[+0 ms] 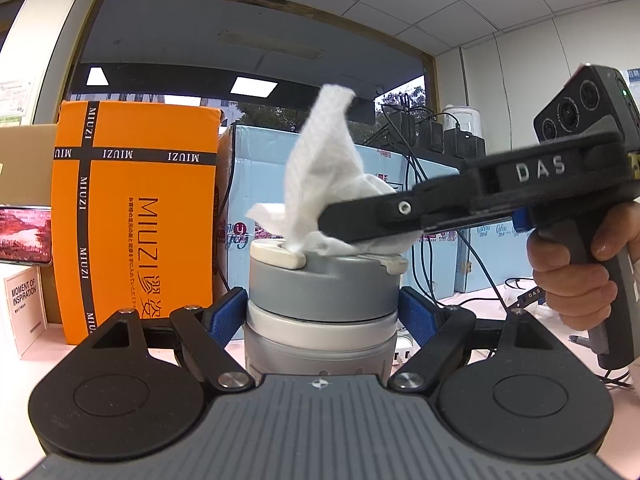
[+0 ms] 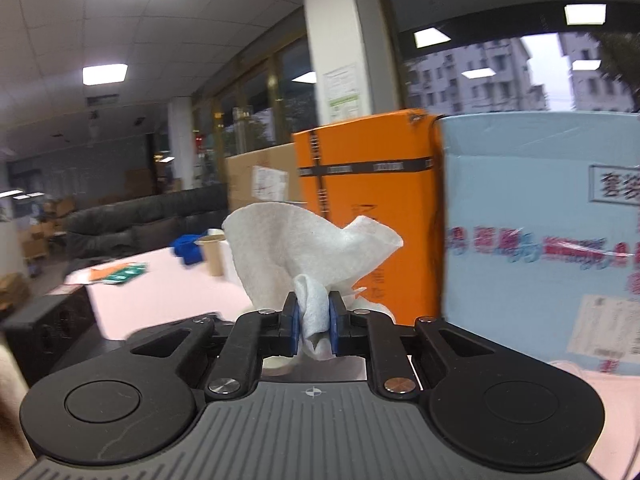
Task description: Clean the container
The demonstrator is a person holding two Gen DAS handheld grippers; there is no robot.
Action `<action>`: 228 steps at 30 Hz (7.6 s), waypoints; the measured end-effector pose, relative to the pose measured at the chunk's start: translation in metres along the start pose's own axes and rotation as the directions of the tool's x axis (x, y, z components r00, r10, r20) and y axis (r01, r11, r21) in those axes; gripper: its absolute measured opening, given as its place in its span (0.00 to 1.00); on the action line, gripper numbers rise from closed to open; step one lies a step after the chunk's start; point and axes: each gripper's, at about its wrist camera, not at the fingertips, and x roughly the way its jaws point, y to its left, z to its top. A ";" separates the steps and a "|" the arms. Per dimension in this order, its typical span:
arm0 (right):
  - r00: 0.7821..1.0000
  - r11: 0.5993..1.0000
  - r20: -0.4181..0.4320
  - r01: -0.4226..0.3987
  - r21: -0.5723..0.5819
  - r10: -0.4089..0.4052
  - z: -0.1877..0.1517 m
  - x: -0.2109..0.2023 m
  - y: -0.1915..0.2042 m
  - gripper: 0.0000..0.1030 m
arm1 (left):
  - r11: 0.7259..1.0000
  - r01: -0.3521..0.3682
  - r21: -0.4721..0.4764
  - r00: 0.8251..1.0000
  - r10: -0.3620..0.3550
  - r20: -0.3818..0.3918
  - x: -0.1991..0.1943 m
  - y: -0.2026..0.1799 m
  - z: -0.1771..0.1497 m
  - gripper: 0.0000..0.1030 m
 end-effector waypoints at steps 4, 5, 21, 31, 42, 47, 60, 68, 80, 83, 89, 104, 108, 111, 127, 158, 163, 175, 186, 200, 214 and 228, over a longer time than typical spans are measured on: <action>0.999 0.999 0.014 -0.034 0.035 0.034 -0.002 0.003 0.000 0.13 | 1.000 0.002 -0.002 1.000 -0.002 -0.001 0.000 0.001 0.000 0.77; 1.000 0.999 0.022 -0.014 0.040 0.014 -0.003 0.004 -0.001 0.13 | 1.000 0.002 -0.003 1.000 -0.002 -0.001 0.001 0.001 0.000 0.77; 0.998 0.998 0.008 0.060 0.022 -0.060 0.000 -0.002 -0.005 0.13 | 1.000 0.002 -0.010 1.000 -0.002 -0.001 0.000 0.001 0.000 0.77; 0.999 0.997 0.017 0.041 0.059 -0.042 -0.001 -0.003 -0.009 0.12 | 1.000 0.004 -0.017 1.000 -0.004 -0.001 0.000 0.003 0.000 0.77; 0.998 0.998 0.015 -0.056 0.036 0.056 -0.004 -0.003 0.000 0.13 | 1.000 0.003 -0.020 1.000 -0.003 -0.001 0.000 0.003 0.000 0.77; 0.999 0.999 0.028 -0.017 0.036 0.016 -0.002 -0.005 -0.008 0.12 | 1.000 0.004 -0.024 1.000 -0.004 -0.003 0.001 0.005 0.000 0.77; 0.994 0.994 0.019 -0.110 0.028 0.110 -0.005 -0.009 -0.010 0.13 | 1.000 0.002 -0.025 1.000 -0.002 -0.002 0.004 0.009 0.000 0.77; 0.997 0.997 0.025 -0.072 0.017 0.072 -0.004 -0.009 -0.010 0.13 | 1.000 0.003 -0.023 1.000 -0.003 -0.002 0.008 0.013 0.000 0.77; 0.991 0.991 0.017 -0.133 0.011 0.133 -0.005 -0.011 -0.005 0.13 | 1.000 0.002 -0.022 1.000 -0.002 -0.003 0.012 0.015 0.000 0.77; 0.994 0.994 0.026 -0.106 0.020 0.105 -0.005 -0.009 -0.006 0.13 | 1.000 0.001 -0.021 1.000 -0.001 -0.003 0.011 0.015 0.000 0.77; 0.997 0.997 0.032 -0.069 0.025 0.068 -0.004 -0.003 -0.008 0.12 | 1.000 0.004 -0.022 1.000 -0.004 -0.002 0.014 0.018 0.002 0.77; 0.997 0.997 0.029 0.073 0.029 -0.074 -0.012 -0.020 0.020 0.13 | 1.000 0.003 -0.008 1.000 -0.003 0.000 0.010 0.013 0.002 0.77; 0.993 0.993 0.041 0.108 0.053 -0.111 -0.018 -0.030 0.031 0.13 | 1.000 -0.001 -0.007 1.000 0.001 0.001 0.010 0.013 0.002 0.77; 0.986 0.986 0.048 0.155 0.066 -0.158 -0.023 -0.041 0.038 0.13 | 1.000 -0.003 -0.010 1.000 0.003 0.003 0.008 0.012 0.001 0.77; 0.907 0.902 -0.044 0.421 0.095 -0.419 -0.063 -0.068 0.063 0.13 | 0.988 -0.145 0.060 0.973 0.131 0.189 -0.023 -0.001 0.007 1.00; 0.795 0.790 0.228 0.598 -0.136 -0.562 -0.050 -0.049 0.086 1.00 | 0.916 -0.377 -0.138 0.843 0.401 0.358 -0.053 0.042 0.009 1.00; 0.699 0.721 0.318 0.690 -0.065 -0.640 -0.054 -0.037 0.042 1.00 | 0.886 -0.440 -0.150 0.812 0.463 0.354 -0.047 0.052 0.007 1.00; 0.533 0.593 0.391 0.804 0.041 -0.750 -0.079 -0.009 -0.014 1.00 | 0.792 -0.589 -0.163 0.766 0.611 0.198 -0.031 0.072 0.000 1.00; 0.554 0.611 0.399 0.792 0.019 -0.731 -0.082 -0.008 -0.008 1.00 | 0.790 -0.600 -0.125 0.751 0.610 0.251 -0.038 0.059 -0.001 1.00; 0.500 0.574 0.387 0.813 0.098 -0.775 -0.085 -0.018 -0.011 1.00 | 0.832 -0.552 -0.060 0.792 0.546 0.273 -0.035 0.049 0.000 1.00; 0.499 0.569 0.389 0.818 0.084 -0.775 -0.086 -0.017 -0.009 1.00 | 0.828 -0.558 -0.065 0.786 0.552 0.279 -0.034 0.050 0.000 1.00; 0.497 0.566 0.386 0.820 0.083 -0.777 -0.086 -0.019 -0.011 1.00 | 0.828 -0.558 -0.063 0.785 0.551 0.284 -0.034 0.049 0.000 1.00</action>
